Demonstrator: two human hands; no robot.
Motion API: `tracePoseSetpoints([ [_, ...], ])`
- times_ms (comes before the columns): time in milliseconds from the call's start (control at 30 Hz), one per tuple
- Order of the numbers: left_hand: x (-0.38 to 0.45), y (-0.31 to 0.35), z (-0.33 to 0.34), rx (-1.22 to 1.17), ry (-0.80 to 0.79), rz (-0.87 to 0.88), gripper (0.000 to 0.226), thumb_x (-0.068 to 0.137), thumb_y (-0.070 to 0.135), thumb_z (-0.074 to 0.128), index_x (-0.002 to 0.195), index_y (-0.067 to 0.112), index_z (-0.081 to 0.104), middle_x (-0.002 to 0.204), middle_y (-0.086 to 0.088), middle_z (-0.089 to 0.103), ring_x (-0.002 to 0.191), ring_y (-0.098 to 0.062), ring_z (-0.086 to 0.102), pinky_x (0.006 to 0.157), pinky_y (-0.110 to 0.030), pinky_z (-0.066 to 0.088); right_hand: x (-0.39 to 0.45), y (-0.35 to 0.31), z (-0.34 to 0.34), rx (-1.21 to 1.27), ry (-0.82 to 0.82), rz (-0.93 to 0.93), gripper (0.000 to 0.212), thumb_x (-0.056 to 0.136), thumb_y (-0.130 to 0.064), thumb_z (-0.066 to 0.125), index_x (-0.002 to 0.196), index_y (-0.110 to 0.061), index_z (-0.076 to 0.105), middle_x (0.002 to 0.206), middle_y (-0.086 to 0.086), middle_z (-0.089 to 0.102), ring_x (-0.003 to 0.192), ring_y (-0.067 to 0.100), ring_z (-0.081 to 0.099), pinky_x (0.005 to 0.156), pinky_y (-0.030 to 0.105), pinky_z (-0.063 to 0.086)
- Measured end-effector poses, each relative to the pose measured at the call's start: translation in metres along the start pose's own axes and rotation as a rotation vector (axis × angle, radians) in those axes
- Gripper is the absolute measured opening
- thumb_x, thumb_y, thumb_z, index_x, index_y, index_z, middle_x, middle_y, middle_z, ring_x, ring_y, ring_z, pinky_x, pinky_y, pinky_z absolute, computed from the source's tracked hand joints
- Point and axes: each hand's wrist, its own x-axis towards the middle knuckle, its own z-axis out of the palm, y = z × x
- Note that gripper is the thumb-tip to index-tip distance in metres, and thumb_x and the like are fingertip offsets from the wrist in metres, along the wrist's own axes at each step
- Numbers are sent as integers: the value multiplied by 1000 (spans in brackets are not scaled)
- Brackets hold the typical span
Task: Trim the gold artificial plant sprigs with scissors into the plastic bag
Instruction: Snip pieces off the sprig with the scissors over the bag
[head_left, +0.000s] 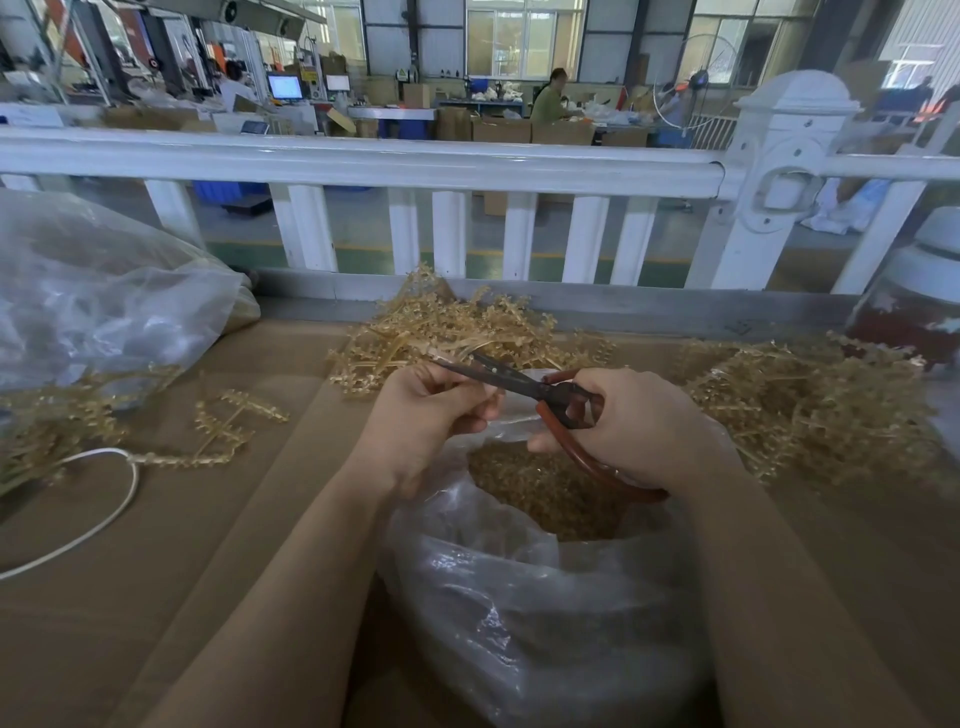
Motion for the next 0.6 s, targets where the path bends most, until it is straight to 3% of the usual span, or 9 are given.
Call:
tracePoseSetpoints([
  [200,-1,1,-1,3,-8,5,32,90,-5,62,71,15,78,74,-9,73,66,-13,67,61,-20,54,-1,-1,0,-6,30,-10,53,62,-90,59,76,-40,52,70,-23,59,64,-2,55,50,19,35],
  [433,0,-1,-1,0,-15,4,31,90,-5,62,71,15,78,74,-8,73,66,-12,67,61,-20,54,1,0,2,-21,30,1,63,55,-95,49,75,-35,55,65,-19,59,61,0,55,49,18,34],
  [533,0,-1,-1,-2,-32,6,30,91,-1,64,70,16,78,74,-8,73,66,-12,67,61,-20,53,2,2,4,-48,37,10,53,70,-87,60,75,-34,56,66,-16,61,61,1,56,49,19,35],
  [600,0,-1,-1,14,-42,10,29,92,0,63,72,15,77,75,-8,73,67,-12,67,62,-20,53,2,3,4,-32,36,7,61,61,-94,53,74,-34,56,66,-17,60,62,1,56,49,19,35],
])
